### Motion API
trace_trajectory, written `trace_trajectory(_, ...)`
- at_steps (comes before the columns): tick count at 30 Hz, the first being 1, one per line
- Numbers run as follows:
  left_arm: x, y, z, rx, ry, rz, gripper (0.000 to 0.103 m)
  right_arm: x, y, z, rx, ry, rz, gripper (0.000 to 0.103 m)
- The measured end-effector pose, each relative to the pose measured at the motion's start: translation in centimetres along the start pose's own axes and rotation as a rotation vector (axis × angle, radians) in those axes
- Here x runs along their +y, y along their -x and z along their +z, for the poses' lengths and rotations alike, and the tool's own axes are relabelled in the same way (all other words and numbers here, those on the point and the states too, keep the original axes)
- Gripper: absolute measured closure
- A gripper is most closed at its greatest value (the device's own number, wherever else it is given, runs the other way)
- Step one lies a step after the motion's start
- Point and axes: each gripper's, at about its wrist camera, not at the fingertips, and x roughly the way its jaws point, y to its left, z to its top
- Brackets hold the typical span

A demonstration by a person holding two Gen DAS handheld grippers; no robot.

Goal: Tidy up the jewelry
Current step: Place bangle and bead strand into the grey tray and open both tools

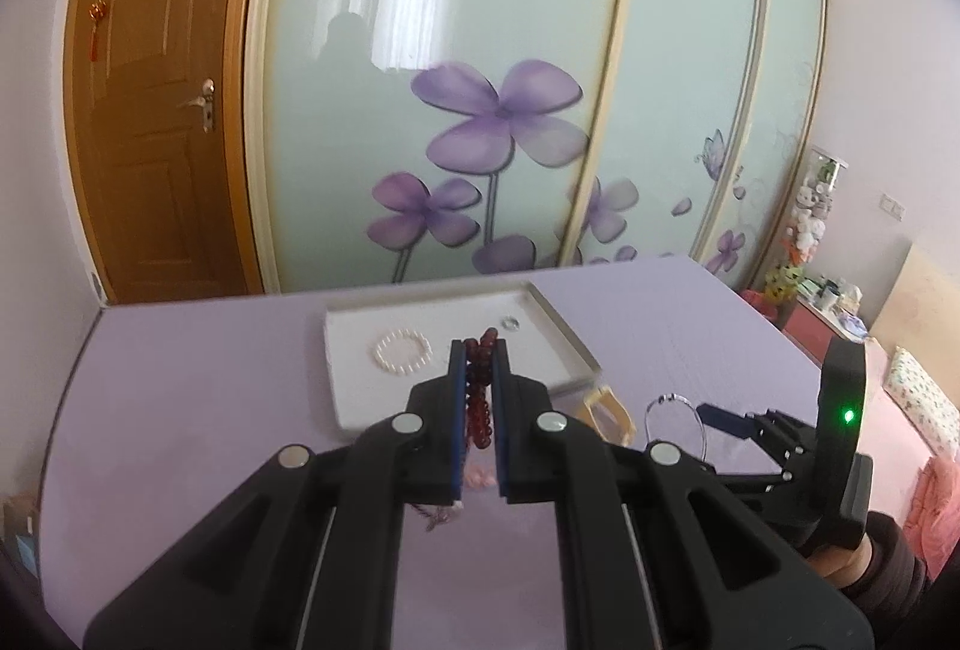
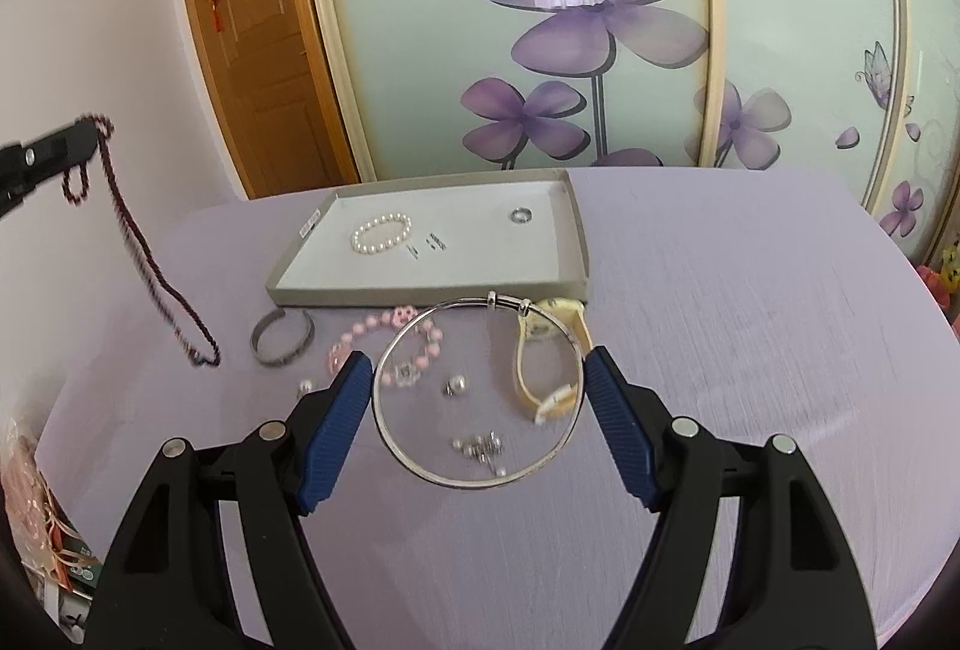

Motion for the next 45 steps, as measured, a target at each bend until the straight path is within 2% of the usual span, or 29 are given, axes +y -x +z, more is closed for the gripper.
trace_trajectory(8,1.8,-2.9,5.8,-0.039,0.009,0.06,0.095,-0.2,-3.4,3.7,0.007,0.007,-0.003,0.029)
trace_trajectory(13,3.0,-6.8,8.2,-0.032,0.018,0.08,0.095,-0.8,-6.5,5.9,0.029,0.009,-0.014,0.029)
trace_trajectory(22,5.6,-14.5,8.4,0.041,0.052,0.11,0.095,-1.9,-12.1,7.9,0.093,0.014,-0.027,0.029)
trace_trajectory(29,6.9,-19.3,6.9,0.098,0.06,0.132,0.095,-2.1,-14.4,8.0,0.124,0.023,-0.03,0.029)
trace_trajectory(36,8.3,-22.6,5.2,0.175,0.113,0.116,0.094,-1.9,-15.3,7.8,0.146,0.033,-0.04,0.029)
trace_trajectory(37,8.5,-22.7,5.0,0.181,0.122,0.112,0.09,-1.8,-15.2,7.8,0.148,0.035,-0.041,0.029)
trace_trajectory(40,9.3,-21.9,4.6,0.168,0.137,0.124,0.062,-1.5,-15.2,7.8,0.151,0.044,-0.05,0.029)
trace_trajectory(45,10.8,-19.6,4.1,0.137,0.147,0.145,0.059,-0.9,-15.9,7.8,0.177,0.041,-0.065,0.029)
